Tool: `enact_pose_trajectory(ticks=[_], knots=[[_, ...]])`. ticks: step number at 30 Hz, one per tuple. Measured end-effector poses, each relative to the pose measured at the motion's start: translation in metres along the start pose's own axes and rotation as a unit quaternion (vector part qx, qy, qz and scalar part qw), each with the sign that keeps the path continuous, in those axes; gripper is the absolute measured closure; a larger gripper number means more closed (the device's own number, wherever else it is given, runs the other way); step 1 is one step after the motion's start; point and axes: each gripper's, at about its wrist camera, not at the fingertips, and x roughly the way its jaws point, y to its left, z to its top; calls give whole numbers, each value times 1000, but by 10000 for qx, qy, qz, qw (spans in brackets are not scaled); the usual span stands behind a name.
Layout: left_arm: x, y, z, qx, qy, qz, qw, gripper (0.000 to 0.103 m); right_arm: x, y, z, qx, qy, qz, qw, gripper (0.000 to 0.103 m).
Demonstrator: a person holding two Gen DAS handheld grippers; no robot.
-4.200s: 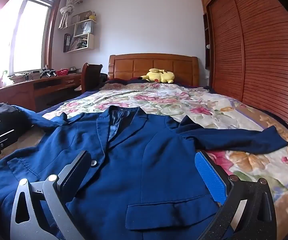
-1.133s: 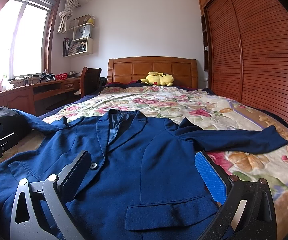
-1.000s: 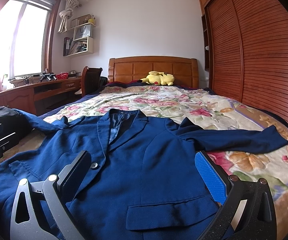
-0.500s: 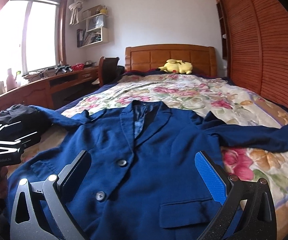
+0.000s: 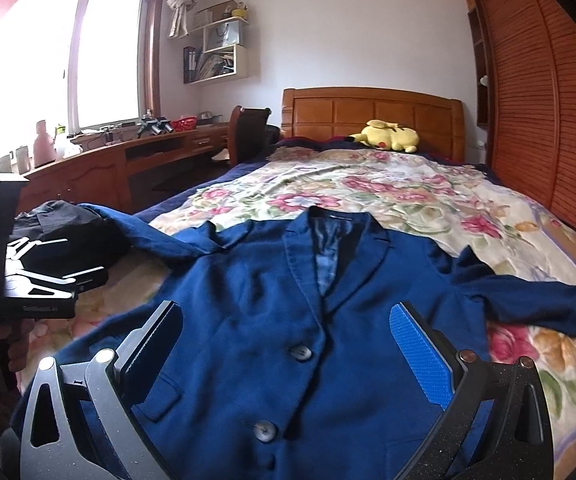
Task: Fold large clothes
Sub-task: 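Move the left gripper to the jacket sleeve cuff and grasp it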
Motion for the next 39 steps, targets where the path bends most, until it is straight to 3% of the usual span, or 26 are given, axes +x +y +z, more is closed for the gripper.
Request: enact_pose_trajectory(ticks=[8, 20, 24, 31, 34, 37, 39], knots=[[33, 30, 17, -138, 257, 53, 9996, 0, 34, -7, 15, 127, 199, 404, 9989, 0], [95, 54, 39, -542, 640, 207, 9963, 1, 62, -11, 19, -73, 428, 439, 9981, 0], [117, 66, 47, -945, 821, 121, 9921, 4, 62, -7, 19, -109, 493, 426, 9978, 0], [146, 79, 52, -1514, 974, -29, 9836, 25, 65, -6, 21, -97, 587, 396, 9974, 0], [152, 81, 54, -1580, 1013, 57, 9822, 33, 64, -7, 22, -54, 598, 402, 9974, 0], [154, 83, 57, -1577, 1004, 157, 9822, 51, 65, -10, 23, -42, 587, 385, 9975, 0], [156, 82, 60, -1481, 1014, 194, 9836, 55, 65, -11, 23, -32, 576, 374, 9976, 0]])
